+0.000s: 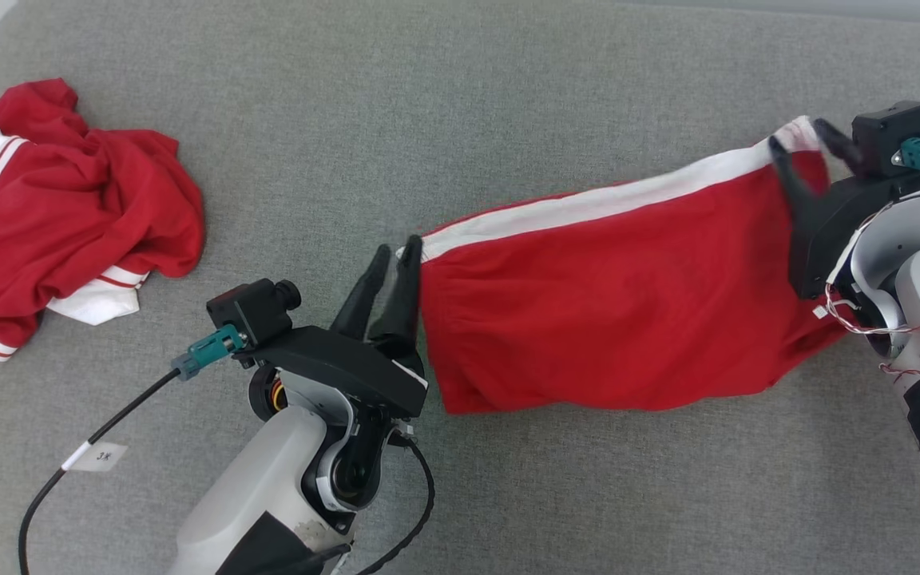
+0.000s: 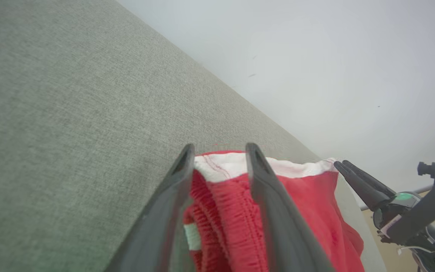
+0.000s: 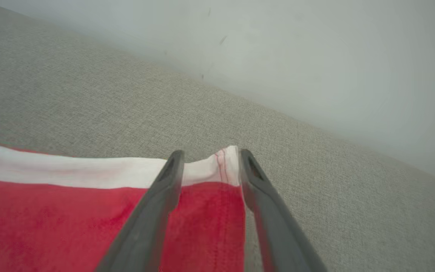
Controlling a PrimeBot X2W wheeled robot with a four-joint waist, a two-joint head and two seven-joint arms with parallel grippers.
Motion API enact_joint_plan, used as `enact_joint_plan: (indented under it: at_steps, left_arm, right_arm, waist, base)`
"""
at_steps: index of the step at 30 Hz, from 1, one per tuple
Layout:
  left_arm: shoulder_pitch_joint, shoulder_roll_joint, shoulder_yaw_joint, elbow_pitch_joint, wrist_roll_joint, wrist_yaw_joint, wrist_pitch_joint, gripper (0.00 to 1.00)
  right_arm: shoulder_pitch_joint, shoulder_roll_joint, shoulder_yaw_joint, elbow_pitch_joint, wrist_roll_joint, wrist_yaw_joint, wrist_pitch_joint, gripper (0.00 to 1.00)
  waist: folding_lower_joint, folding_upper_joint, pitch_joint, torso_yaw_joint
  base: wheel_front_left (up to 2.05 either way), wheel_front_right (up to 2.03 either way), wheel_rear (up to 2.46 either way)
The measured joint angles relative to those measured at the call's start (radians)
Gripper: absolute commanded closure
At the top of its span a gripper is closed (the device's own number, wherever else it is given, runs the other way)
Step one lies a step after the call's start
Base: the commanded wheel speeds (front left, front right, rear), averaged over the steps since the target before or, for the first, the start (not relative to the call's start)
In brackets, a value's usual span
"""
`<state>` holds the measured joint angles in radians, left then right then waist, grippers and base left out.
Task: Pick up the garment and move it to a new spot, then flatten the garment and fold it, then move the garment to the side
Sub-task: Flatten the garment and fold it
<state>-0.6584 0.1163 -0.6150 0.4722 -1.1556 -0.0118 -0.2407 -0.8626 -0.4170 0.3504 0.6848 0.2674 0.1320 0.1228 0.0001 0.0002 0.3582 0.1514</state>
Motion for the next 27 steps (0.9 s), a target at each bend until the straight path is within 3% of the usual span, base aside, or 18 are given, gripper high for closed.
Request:
enact_joint_plan:
  at_steps: [9, 21, 27]
  left_arm:
    - [0.039, 0.033, 0.038, -0.008, 0.094, -0.002, -0.019, 0.0]
    - [0.299, 0.082, 0.267, -0.208, 0.492, 0.072, -0.022, 0.0]
    - [0.404, 0.067, 0.363, -0.285, 0.622, 0.074, -0.022, 0.0]
  right_arm:
    - [0.011, -0.008, 0.02, 0.032, 0.088, 0.0, 0.017, 0.0]
    - [0.131, -0.044, -0.037, 0.014, 0.191, 0.0, 0.122, 0.0]
    - [0.163, -0.042, -0.099, 0.03, 0.197, 0.0, 0.142, 0.0]
  waist:
    - [-0.0002, -0.0001, -0.051, -0.014]
    - [-0.0004, -0.0002, -0.14, -0.024]
    - [-0.0003, -0.0002, -0.146, 0.005]
  base:
    - [0.0, 0.0, 0.0]
    - [0.0, 0.0, 0.0]
    - [0.0, 0.0, 0.0]
